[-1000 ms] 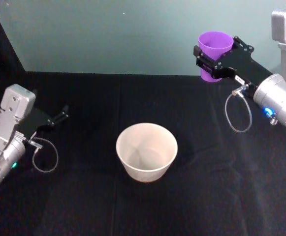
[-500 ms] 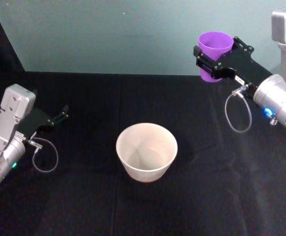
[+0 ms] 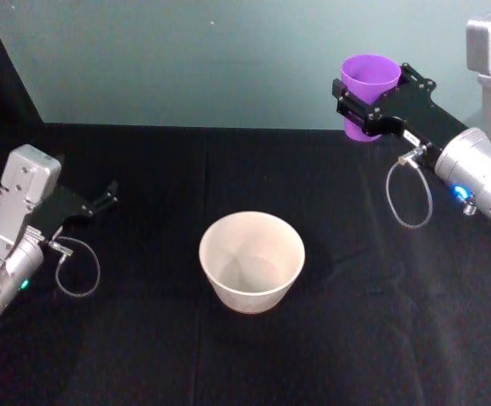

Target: Pick up the cup and pour the mung beans from the cup into the bowl.

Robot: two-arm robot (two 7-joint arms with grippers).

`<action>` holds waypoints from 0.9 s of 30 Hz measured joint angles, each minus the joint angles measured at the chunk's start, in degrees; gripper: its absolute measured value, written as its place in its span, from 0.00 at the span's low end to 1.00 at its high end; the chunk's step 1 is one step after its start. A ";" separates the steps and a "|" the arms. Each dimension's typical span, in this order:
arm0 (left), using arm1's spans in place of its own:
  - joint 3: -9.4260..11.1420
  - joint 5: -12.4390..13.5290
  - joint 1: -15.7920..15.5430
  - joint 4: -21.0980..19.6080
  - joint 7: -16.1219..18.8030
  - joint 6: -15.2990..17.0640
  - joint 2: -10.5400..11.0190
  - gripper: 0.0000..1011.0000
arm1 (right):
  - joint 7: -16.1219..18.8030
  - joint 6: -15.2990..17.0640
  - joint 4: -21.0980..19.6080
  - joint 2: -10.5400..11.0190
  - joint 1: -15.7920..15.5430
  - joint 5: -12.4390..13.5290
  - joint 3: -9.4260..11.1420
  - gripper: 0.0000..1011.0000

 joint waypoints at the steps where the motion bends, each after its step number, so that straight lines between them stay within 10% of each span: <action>1: 0.00 0.00 0.00 0.00 0.00 0.00 0.00 0.99 | 0.00 0.00 0.00 0.00 0.00 0.00 0.00 0.74; 27: 0.00 0.00 0.00 0.00 0.00 0.00 0.00 0.99 | 0.00 0.00 0.00 0.00 0.00 0.00 0.00 0.74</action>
